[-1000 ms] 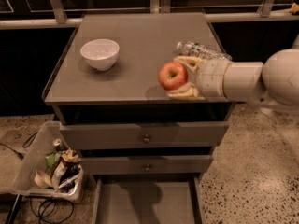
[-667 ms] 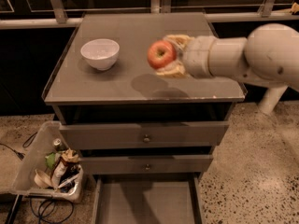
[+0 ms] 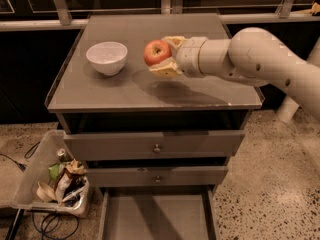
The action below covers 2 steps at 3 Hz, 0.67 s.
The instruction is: Pick apple from bottom drawer and place on counter
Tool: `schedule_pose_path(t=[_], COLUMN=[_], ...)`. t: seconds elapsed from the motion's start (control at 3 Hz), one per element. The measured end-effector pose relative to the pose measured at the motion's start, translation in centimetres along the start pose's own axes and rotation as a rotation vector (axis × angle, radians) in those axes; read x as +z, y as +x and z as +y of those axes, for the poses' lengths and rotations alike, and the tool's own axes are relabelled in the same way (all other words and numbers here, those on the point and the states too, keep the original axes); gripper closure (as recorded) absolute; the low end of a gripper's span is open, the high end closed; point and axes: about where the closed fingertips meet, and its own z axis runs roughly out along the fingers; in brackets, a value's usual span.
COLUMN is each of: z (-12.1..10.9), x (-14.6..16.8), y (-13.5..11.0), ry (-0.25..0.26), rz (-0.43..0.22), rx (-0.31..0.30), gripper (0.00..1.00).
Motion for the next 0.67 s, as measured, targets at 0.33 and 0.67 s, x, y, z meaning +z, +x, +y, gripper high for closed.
schedule_pose_path(t=[0.33,0.67], z=[0.19,0.20], x=[1.86,2.69], y=[2.10,2.97], ry=[0.007,0.013], rz=[0.004,0.008], rx=[0.093,0.139], gripper=[1.00,1.00])
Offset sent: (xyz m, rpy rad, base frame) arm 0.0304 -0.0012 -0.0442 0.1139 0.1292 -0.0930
